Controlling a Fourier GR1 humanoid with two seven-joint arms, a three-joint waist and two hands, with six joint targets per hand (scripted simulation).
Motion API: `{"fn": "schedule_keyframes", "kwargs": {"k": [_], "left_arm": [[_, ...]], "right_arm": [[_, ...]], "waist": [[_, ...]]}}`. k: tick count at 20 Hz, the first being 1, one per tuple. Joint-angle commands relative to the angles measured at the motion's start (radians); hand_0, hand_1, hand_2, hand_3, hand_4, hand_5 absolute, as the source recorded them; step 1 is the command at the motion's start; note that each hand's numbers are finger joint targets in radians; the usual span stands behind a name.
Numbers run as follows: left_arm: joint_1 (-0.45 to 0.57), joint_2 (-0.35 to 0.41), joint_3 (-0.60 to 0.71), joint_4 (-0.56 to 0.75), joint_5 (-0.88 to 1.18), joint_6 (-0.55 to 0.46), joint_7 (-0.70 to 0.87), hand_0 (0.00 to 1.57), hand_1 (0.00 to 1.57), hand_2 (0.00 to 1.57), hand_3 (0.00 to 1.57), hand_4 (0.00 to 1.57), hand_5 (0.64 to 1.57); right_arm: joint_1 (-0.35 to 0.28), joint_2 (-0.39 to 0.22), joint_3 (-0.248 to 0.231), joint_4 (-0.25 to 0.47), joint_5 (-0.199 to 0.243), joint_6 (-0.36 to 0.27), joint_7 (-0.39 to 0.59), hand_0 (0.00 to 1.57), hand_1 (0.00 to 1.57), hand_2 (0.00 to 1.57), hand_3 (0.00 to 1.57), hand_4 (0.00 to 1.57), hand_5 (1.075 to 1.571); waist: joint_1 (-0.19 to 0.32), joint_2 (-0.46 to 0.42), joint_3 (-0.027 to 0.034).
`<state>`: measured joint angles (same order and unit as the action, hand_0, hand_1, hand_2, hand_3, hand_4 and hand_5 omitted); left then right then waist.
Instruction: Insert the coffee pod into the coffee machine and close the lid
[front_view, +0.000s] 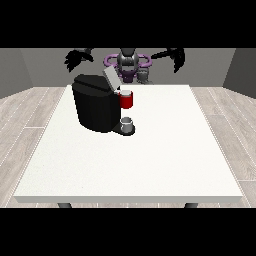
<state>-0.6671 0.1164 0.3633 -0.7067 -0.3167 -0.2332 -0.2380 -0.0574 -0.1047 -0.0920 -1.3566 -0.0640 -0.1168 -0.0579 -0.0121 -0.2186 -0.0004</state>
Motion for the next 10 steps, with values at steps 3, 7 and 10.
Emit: {"fn": "schedule_keyframes", "kwargs": {"k": [3, 7, 10], "left_arm": [[0.140, -0.068, -0.005, -0.035, 0.048, -0.013, -0.036, 0.00, 0.00, 0.00, 0.00, 0.00, 1.571], [0.134, -0.067, 0.002, -0.092, 0.106, -0.065, -0.016, 0.00, 0.00, 0.00, 0.00, 0.06, 1.571], [0.203, -0.077, 0.002, -0.120, 0.135, -0.083, 0.019, 0.00, 0.00, 0.00, 0.00, 0.03, 1.571]], "right_arm": [[-0.029, -0.048, 0.015, -0.082, -0.015, 0.073, 0.017, 0.00, 0.00, 0.00, 0.00, 0.12, 1.571], [-0.112, -0.048, 0.030, -0.096, -0.004, 0.068, 0.054, 0.00, 0.00, 0.00, 0.00, 0.00, 1.571], [-0.093, -0.088, 0.028, -0.141, -0.064, 0.164, 0.102, 0.00, 0.00, 0.00, 0.00, 0.00, 1.571]], "waist": [[0.047, -0.038, 0.0003], [0.101, -0.008, 0.0004], [0.096, -0.047, 0.0004]]}}
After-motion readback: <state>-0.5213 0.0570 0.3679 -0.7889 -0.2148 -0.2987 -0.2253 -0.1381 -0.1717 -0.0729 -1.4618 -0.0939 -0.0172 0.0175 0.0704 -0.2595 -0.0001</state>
